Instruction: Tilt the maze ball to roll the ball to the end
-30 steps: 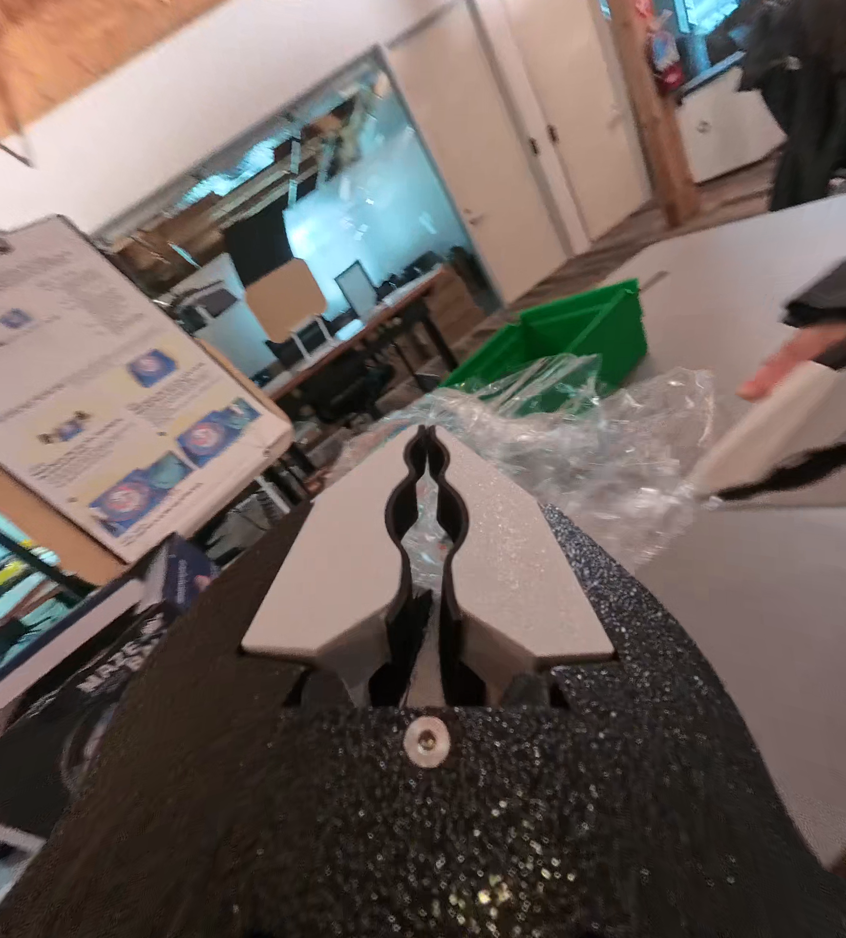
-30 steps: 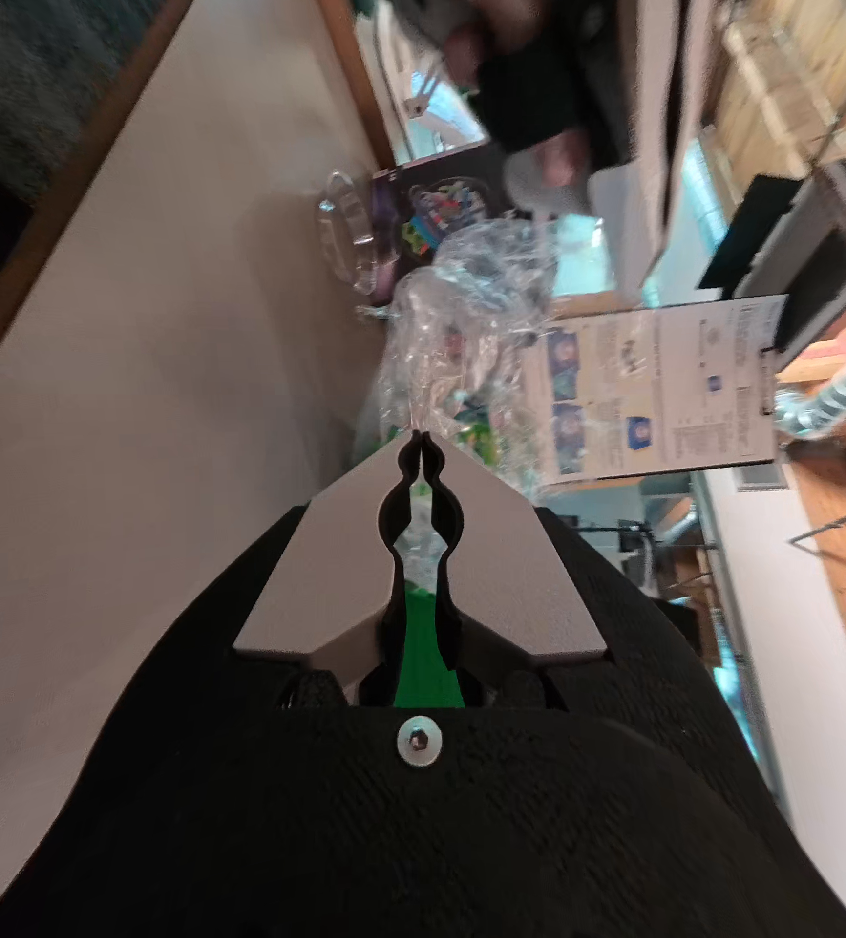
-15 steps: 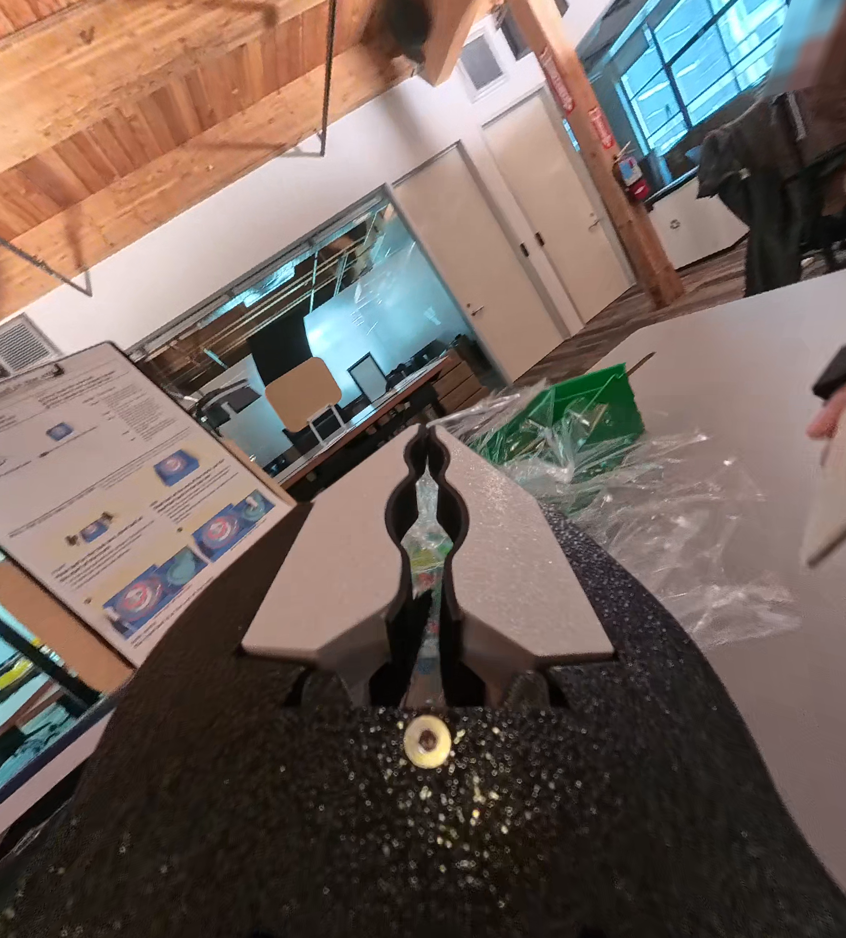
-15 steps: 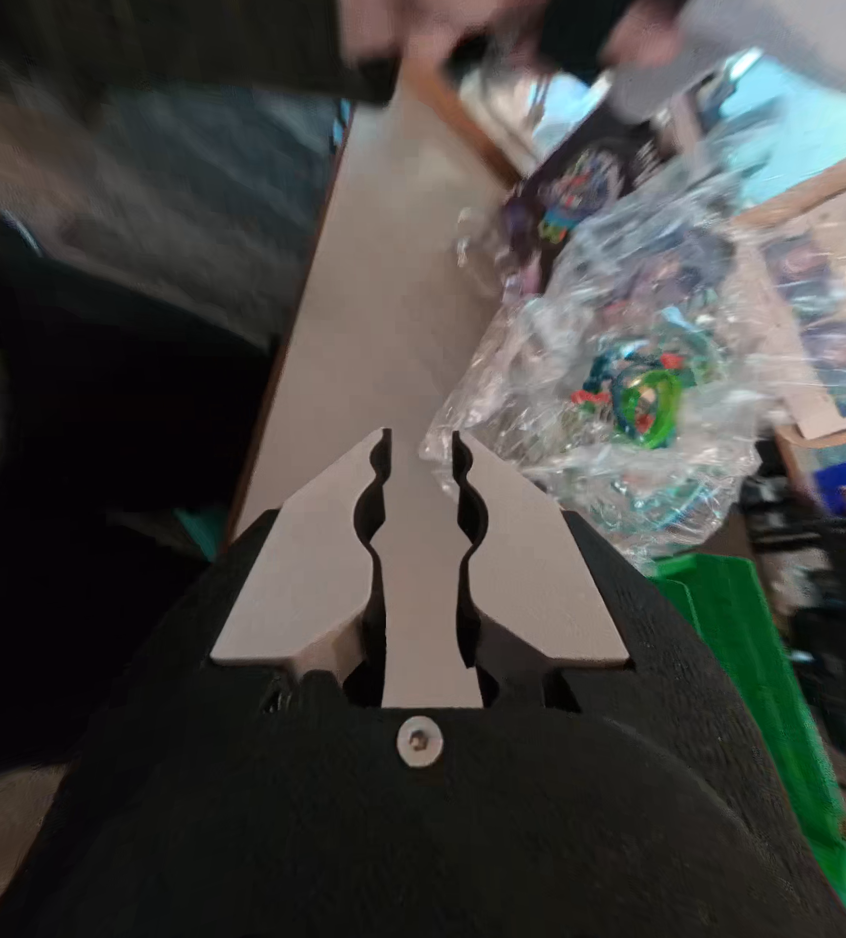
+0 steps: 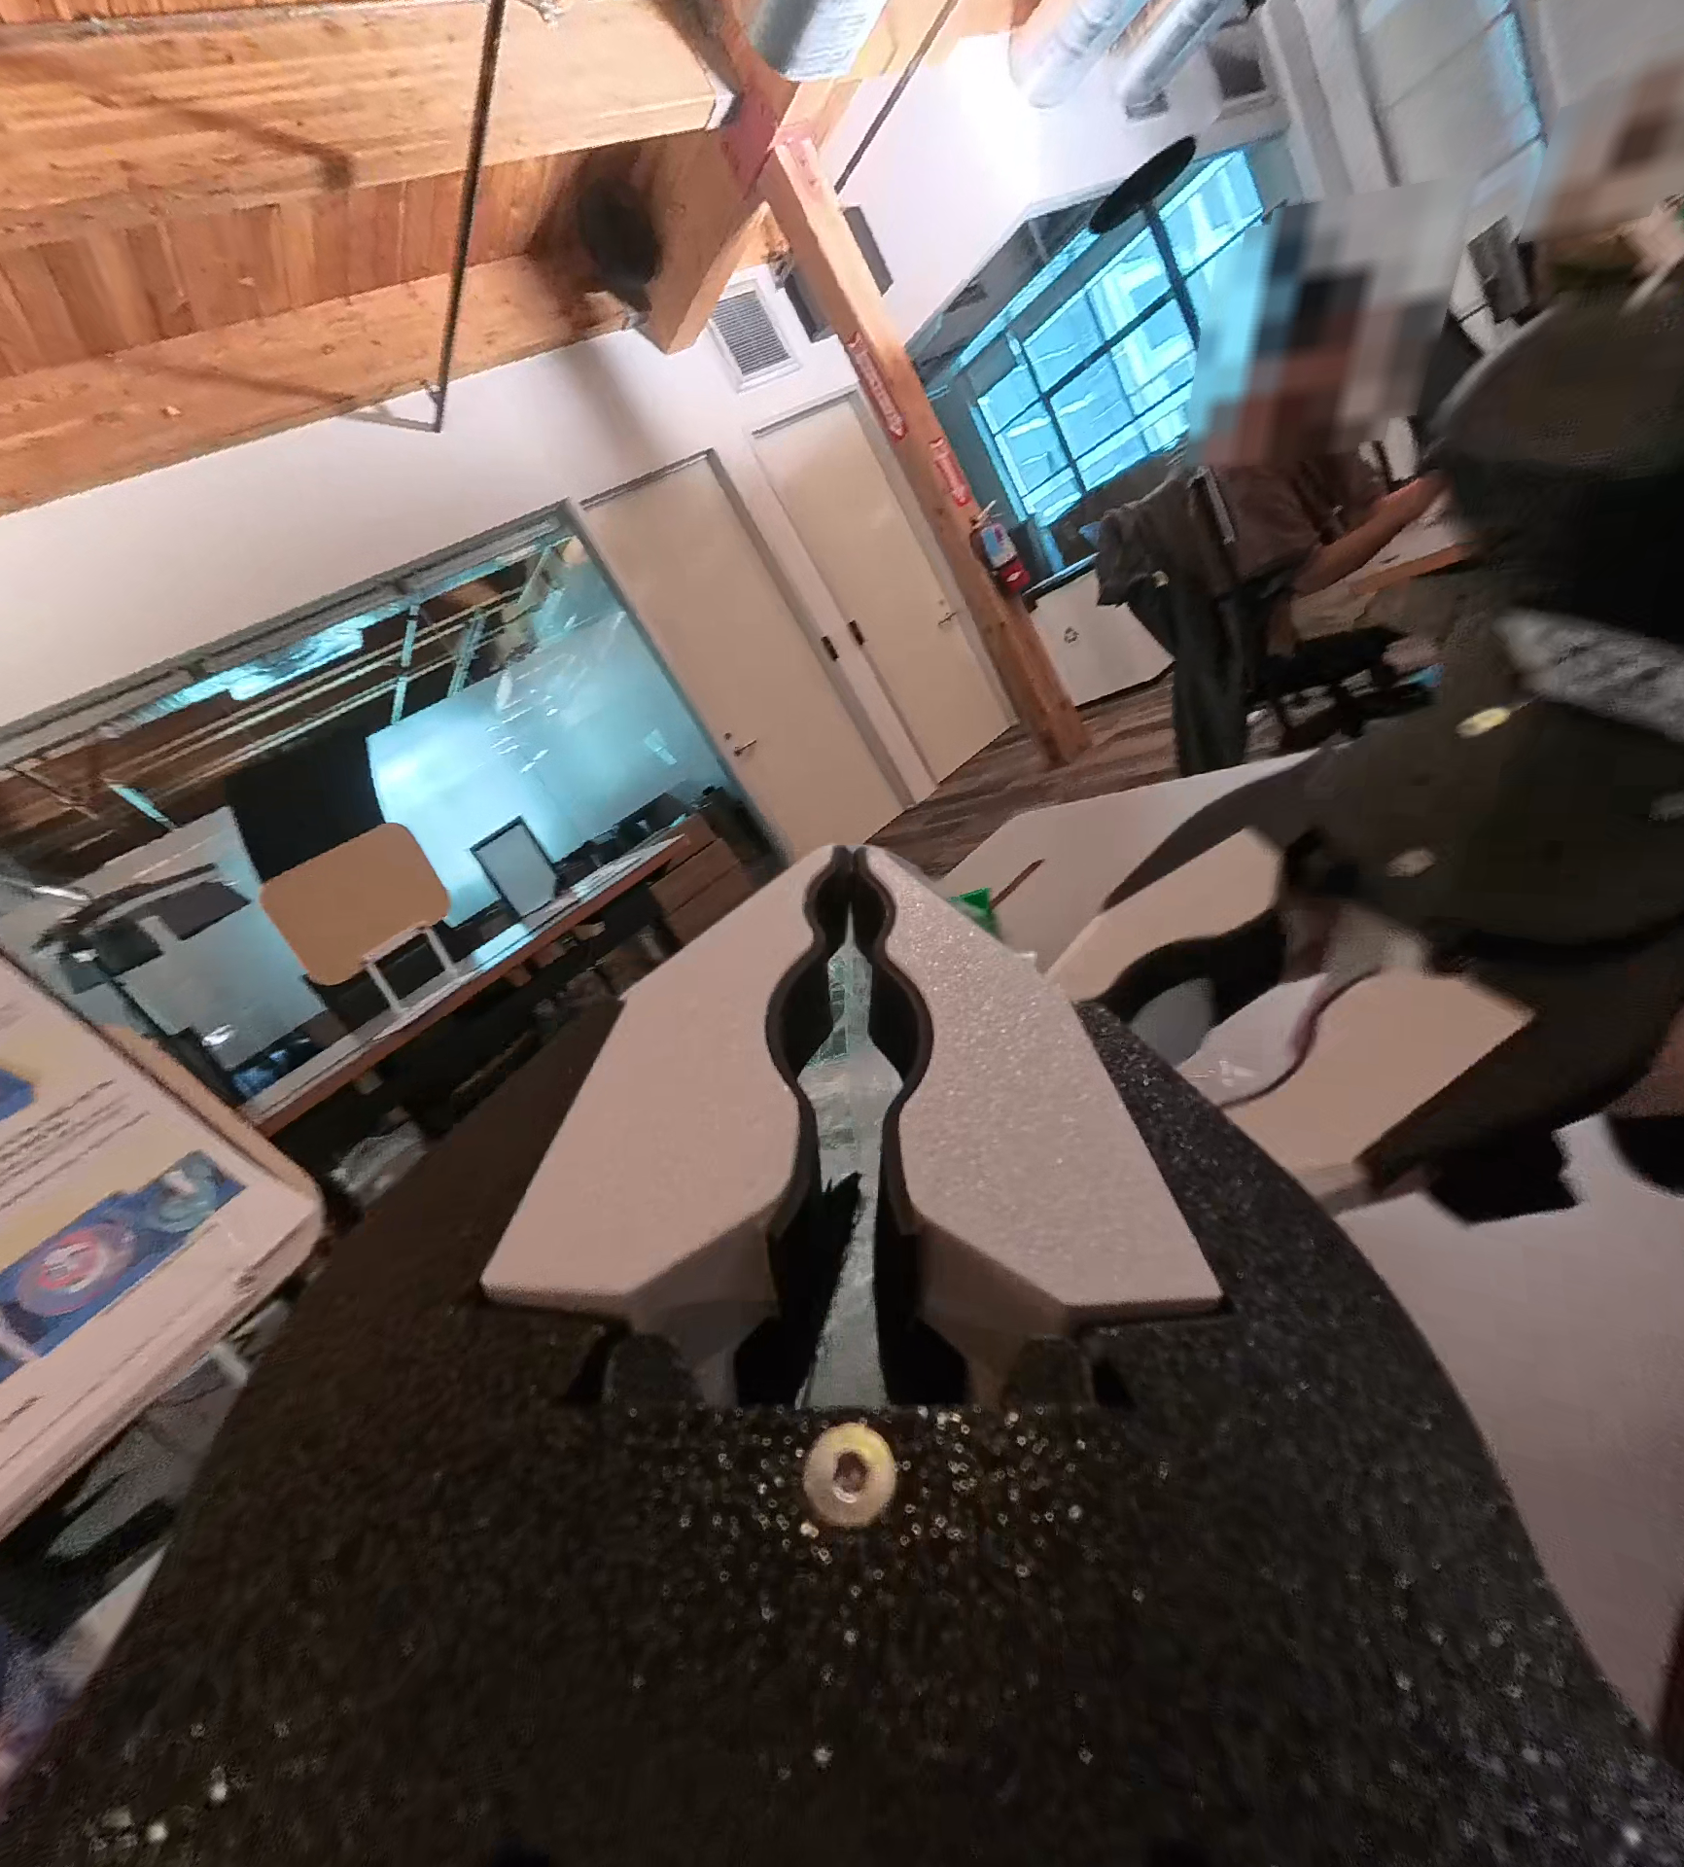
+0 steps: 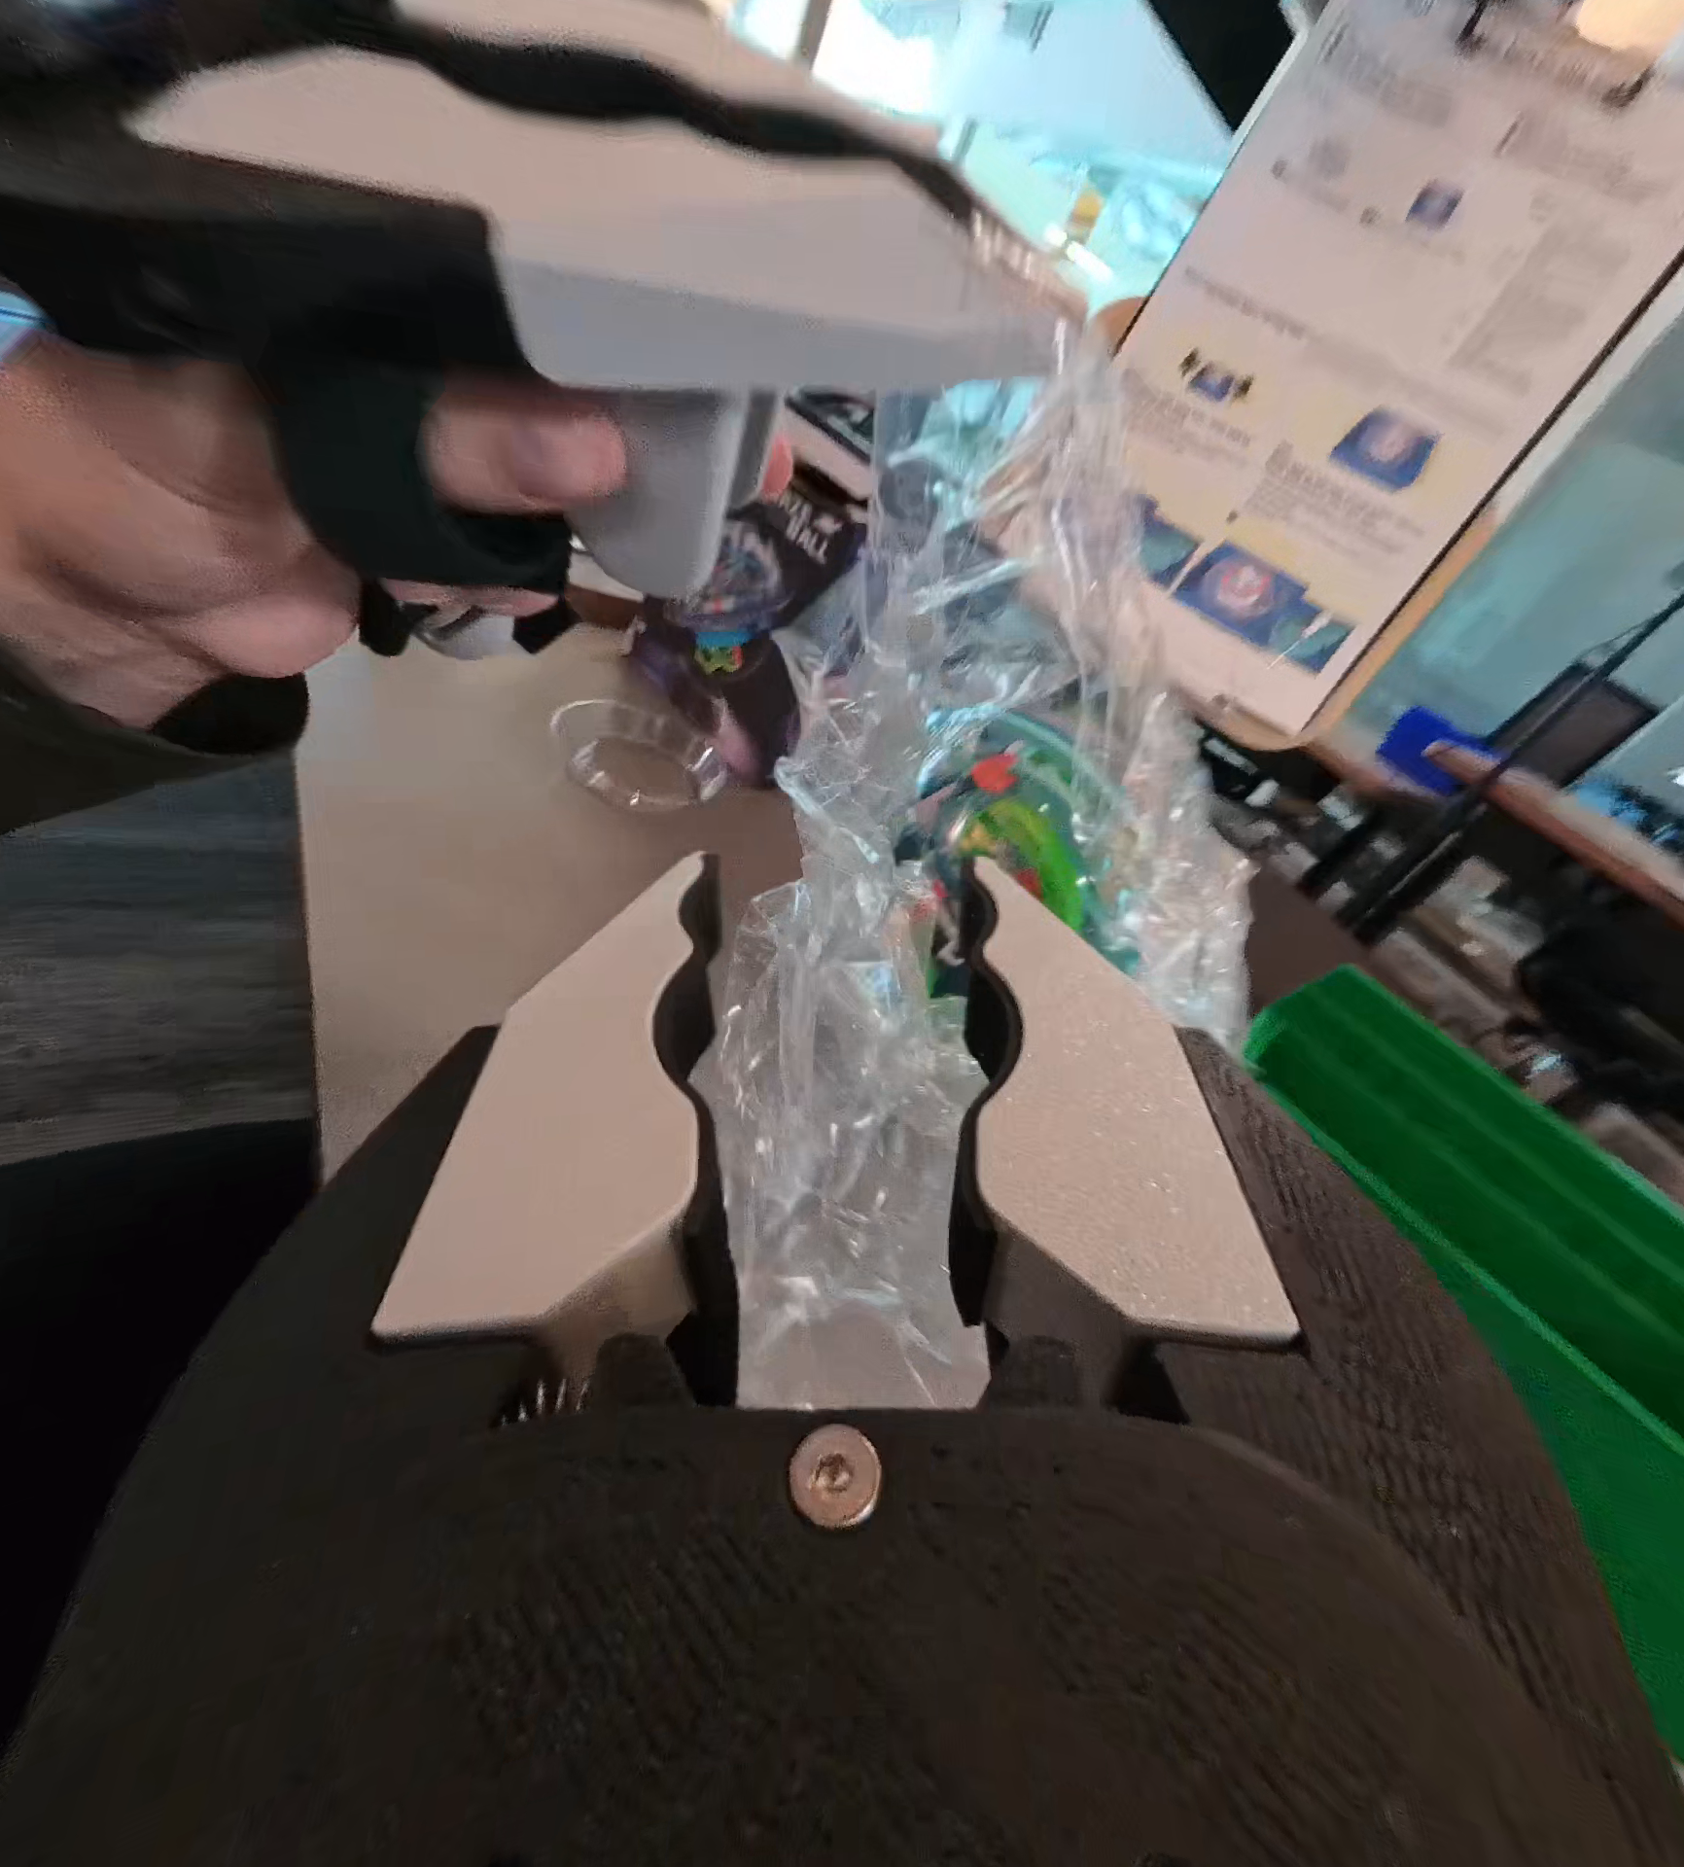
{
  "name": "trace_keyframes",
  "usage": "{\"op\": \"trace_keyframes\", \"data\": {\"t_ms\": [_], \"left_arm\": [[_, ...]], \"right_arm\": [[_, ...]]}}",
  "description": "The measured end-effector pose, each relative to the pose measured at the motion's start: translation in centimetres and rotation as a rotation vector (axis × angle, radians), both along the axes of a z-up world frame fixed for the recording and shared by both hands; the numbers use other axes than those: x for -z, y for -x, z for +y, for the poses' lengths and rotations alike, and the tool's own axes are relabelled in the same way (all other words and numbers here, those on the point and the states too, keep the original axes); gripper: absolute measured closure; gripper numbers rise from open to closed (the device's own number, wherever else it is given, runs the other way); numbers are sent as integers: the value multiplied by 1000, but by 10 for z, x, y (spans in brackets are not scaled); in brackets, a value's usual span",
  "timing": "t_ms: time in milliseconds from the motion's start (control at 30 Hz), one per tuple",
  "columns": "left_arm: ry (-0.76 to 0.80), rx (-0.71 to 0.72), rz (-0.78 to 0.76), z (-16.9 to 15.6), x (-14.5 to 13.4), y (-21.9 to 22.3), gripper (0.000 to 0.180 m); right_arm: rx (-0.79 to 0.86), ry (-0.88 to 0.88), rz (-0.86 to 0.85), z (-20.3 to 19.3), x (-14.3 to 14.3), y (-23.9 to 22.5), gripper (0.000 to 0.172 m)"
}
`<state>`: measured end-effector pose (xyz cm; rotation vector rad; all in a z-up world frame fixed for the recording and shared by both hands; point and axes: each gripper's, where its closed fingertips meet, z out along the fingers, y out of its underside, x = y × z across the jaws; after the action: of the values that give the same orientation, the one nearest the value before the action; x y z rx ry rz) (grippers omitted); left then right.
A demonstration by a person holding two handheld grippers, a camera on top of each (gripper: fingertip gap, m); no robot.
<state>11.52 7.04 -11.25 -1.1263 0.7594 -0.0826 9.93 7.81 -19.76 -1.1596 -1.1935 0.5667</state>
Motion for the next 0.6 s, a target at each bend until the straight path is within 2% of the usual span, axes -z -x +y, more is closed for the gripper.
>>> {"op": "trace_keyframes", "data": {"t_ms": [67,100,133,167,233,300,400,500,600], "left_arm": [[3,44,1,-5,3,-15,180],[3,67,7,-8,6,-23,180],[3,91,13,-11,9,-32,180],[3,116,21,-15,12,-41,180],[-14,149,26,-21,18,-52,180],[-48,127,8,-25,20,-45,180],[-108,78,-102,-29,15,-7,170],[-82,-56,-273,-16,18,60,150],[142,-193,-432,20,54,126,116]], "right_arm": [[-42,65,-22,2,14,6,112],[-57,79,-25,3,19,7,112],[-57,72,-18,4,21,7,121],[-42,44,-10,7,22,4,145],[30,-33,13,17,19,-10,172],[113,-50,12,32,19,-31,172],[225,16,5,60,28,-66,172],[309,73,-4,86,42,-94,172],[352,105,-17,103,56,-111,172]]}}
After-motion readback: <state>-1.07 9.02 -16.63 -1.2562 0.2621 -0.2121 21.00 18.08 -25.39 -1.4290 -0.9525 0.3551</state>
